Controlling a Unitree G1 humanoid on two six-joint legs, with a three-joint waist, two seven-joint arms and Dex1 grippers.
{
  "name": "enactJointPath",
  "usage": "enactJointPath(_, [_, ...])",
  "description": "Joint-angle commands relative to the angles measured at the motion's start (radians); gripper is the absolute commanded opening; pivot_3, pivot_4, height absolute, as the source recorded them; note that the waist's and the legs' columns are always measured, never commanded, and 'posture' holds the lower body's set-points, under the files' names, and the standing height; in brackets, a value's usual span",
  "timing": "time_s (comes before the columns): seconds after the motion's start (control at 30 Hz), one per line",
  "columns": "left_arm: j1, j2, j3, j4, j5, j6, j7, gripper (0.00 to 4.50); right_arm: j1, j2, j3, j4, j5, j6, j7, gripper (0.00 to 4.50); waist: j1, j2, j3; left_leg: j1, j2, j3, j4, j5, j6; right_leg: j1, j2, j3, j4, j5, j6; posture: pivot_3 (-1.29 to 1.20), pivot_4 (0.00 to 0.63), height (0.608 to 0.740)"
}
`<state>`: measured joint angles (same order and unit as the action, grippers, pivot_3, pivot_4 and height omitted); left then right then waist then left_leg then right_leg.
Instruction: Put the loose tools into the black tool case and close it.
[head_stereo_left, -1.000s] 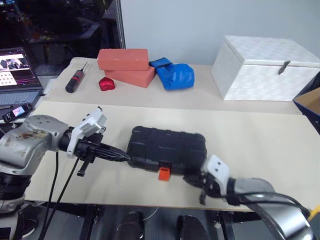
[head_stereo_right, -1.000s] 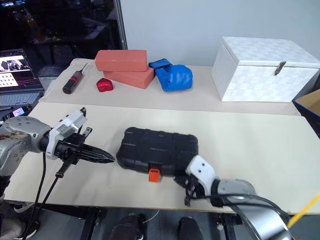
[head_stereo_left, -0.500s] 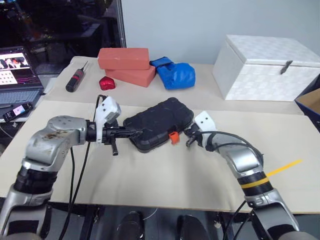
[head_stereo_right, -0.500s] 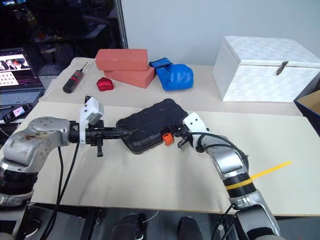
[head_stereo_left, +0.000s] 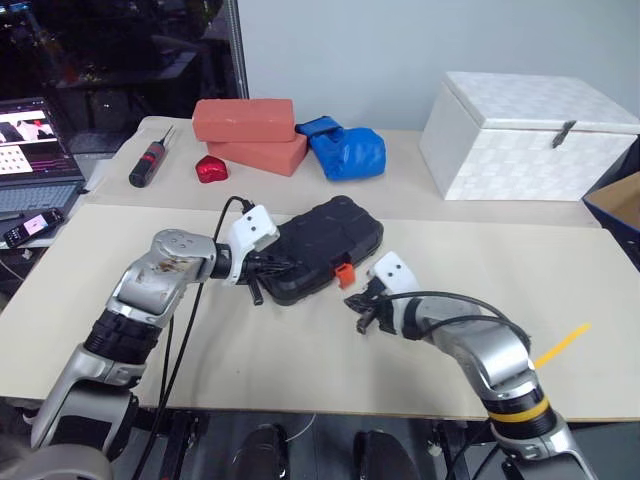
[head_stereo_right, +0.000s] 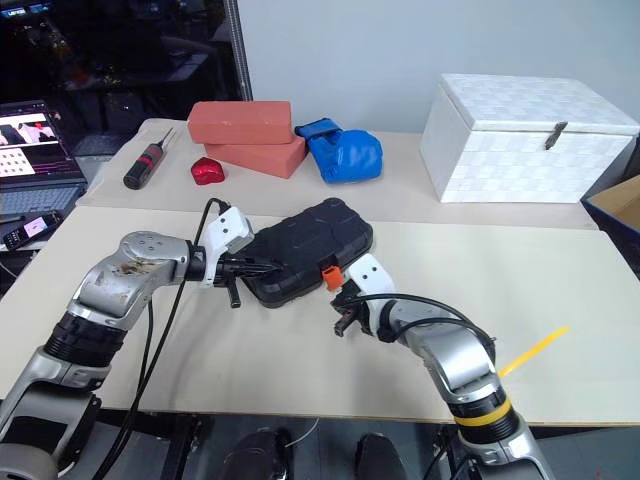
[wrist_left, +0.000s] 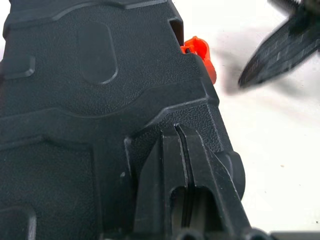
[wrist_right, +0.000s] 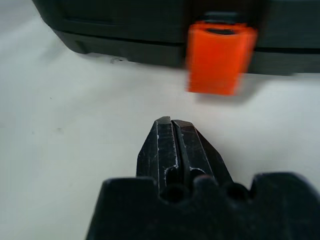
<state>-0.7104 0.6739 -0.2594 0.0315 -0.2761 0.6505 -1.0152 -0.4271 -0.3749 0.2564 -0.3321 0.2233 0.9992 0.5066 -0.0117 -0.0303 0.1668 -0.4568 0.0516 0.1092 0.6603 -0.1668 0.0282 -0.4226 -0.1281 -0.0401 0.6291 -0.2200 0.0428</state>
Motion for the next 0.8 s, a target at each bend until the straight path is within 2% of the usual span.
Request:
enactJointPath(0.03, [0.011, -0.003, -0.041, 0.054, 0.050, -0.003, -0.011, 0.03, -0.054, 0.051, 0.015, 0.112, -0.054, -0.088, -0.062, 0.00, 0.000, 0.000, 0.000, 0.000, 0.000, 0.000, 0.000, 0.000, 0.000, 0.000, 0.000, 0.000, 0.000, 0.000, 0.000, 0.00, 0.150, 0.740])
enactJointPath(0.17, [0.010, 0.001, -0.036, 0.071, 0.064, -0.011, -0.013, 0.03, -0.093, 0.080, 0.025, 0.184, -0.088, -0.127, -0.085, 0.00, 0.000, 0.001, -0.001, 0.000, 0.000, 0.001, 0.000, 0.001, 0.000, 0.000, 0.000, 0.000, 0.001, 0.002, -0.001, 0.00, 0.150, 0.740])
enactJointPath(0.33, [0.018, 0.003, -0.027, 0.083, 0.073, -0.023, -0.009, 0.03, -0.056, 0.023, 0.025, 0.049, -0.034, -0.055, -0.011, 0.00, 0.000, 0.001, -0.001, 0.000, 0.000, 0.001, 0.000, 0.001, 0.001, 0.000, 0.000, 0.000, 0.001, 0.002, -0.001, 0.00, 0.150, 0.740])
enactJointPath(0.47, [0.023, -0.002, -0.022, 0.092, 0.078, -0.028, -0.005, 0.03, -0.039, 0.010, -0.005, 0.004, -0.026, -0.025, -0.032, 0.00, -0.001, 0.001, -0.002, 0.000, 0.000, 0.001, 0.000, 0.001, 0.001, 0.000, 0.000, 0.000, 0.001, 0.002, -0.001, 0.00, 0.150, 0.740])
enactJointPath(0.7, [0.030, -0.010, -0.024, 0.098, 0.093, -0.037, -0.011, 0.03, -0.096, 0.068, 0.003, 0.131, -0.067, -0.094, -0.077, 0.00, -0.004, 0.002, -0.002, 0.000, 0.001, 0.000, 0.000, 0.001, 0.000, 0.000, 0.000, 0.000, 0.001, 0.001, 0.000, 0.00, 0.150, 0.740])
enactJointPath(0.8, [0.027, -0.015, -0.026, 0.107, 0.098, -0.043, -0.013, 0.03, -0.124, 0.116, 0.020, 0.259, -0.104, -0.216, -0.101, 0.00, -0.003, 0.002, -0.002, 0.001, 0.000, 0.000, 0.000, 0.001, 0.000, 0.000, 0.000, 0.000, 0.001, 0.001, 0.000, 0.00, 0.150, 0.740])
